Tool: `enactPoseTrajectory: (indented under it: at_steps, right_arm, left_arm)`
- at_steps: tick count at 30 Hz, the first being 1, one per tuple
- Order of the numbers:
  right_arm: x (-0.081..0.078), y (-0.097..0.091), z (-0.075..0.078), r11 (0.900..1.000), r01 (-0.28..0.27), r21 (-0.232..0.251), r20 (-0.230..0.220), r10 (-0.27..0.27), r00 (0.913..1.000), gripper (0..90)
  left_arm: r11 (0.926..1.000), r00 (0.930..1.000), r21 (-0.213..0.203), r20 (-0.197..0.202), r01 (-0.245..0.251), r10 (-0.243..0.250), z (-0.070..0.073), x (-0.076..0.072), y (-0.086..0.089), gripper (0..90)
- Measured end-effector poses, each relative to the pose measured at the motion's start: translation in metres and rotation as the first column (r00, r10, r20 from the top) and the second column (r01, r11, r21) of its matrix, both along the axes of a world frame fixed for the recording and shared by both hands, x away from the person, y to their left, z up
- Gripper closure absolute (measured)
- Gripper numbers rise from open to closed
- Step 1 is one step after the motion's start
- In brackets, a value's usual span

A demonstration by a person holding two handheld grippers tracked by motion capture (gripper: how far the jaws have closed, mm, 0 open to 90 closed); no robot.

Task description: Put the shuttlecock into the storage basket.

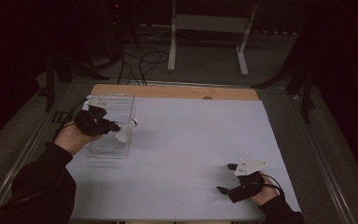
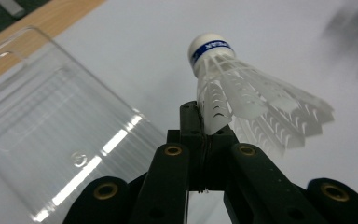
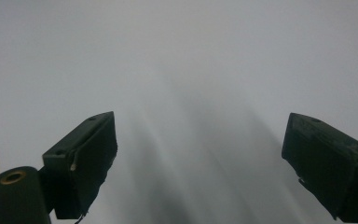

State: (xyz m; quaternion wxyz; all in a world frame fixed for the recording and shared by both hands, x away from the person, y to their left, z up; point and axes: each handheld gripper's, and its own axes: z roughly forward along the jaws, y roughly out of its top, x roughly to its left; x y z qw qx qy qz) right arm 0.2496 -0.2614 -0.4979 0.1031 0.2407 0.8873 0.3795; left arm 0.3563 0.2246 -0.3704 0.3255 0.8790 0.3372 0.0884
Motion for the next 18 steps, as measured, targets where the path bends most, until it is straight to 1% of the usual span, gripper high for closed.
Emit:
enactPoseTrajectory:
  at_steps: [1,3,4,5,6,7,8,11,13,14,16,18]
  right_arm:
    - [0.0,0.0,0.0,1.0,0.001,0.001,0.002,-0.001,1.0,10.1]
    - [0.001,0.001,-0.001,1.0,-0.006,0.003,0.0,0.006,1.0,10.1]
    - [0.001,0.002,-0.002,1.0,-0.006,-0.001,-0.002,0.006,1.0,10.1]
    - [0.001,0.002,-0.002,1.0,-0.007,-0.006,0.001,0.007,1.0,10.1]
    - [0.001,0.002,-0.003,1.0,-0.01,-0.002,-0.001,0.01,1.0,10.1]
    - [0.001,0.003,-0.003,0.9999,-0.01,0.001,-0.004,0.01,0.9999,10.1]
    - [0.001,0.003,-0.004,1.0,-0.01,0.0,-0.005,0.01,0.9999,10.1]
    - [0.001,0.002,-0.004,1.0,-0.008,0.003,-0.008,0.008,0.9999,10.1]
    - [0.001,0.002,-0.005,1.0,-0.009,-0.001,-0.008,0.009,0.9999,10.1]
    - [0.001,0.003,-0.005,1.0,-0.009,-0.002,-0.008,0.009,0.9999,10.1]
    - [0.001,0.003,-0.005,1.0,-0.009,-0.002,-0.008,0.009,0.9999,10.1]
    - [0.001,0.003,-0.005,0.9999,-0.008,-0.005,-0.009,0.008,0.9999,10.1]
  left_arm:
    - [0.9999,0.9999,-0.006,0.003,-0.015,0.016,-0.001,0.002,0.002,89.5]
    - [0.999,0.999,0.002,0.003,-0.045,0.045,-0.002,0.005,0.005,89.5]
    - [0.9983,0.9983,0.007,-0.005,-0.059,0.059,-0.003,0.007,0.006,89.5]
    - [0.9977,0.9977,0.006,-0.001,-0.067,0.067,-0.003,0.009,0.008,89.5]
    - [0.9968,0.9968,-0.004,-0.002,-0.079,0.079,-0.002,0.01,0.009,89.5]
    - [0.9963,0.9963,-0.004,0.008,-0.085,0.085,-0.002,0.012,0.011,89.5]
    - [0.9951,0.9953,-0.02,0.007,-0.096,0.097,-0.001,0.013,0.012,89.5]
    - [0.9915,0.9914,-0.035,0.034,-0.125,0.126,0.001,0.017,0.017,89.5]
    - [0.9886,0.9891,-0.045,0.027,-0.144,0.145,0.001,0.019,0.019,89.5]
    - [0.9882,0.9888,-0.044,0.02,-0.147,0.148,0.0,0.02,0.02,89.5]
    - [0.9842,0.9843,-0.028,0.02,-0.175,0.176,0.0,0.023,0.022,89.5]
    - [0.9798,0.9806,-0.046,0.012,-0.195,0.195,-0.002,0.025,0.024,89.5]
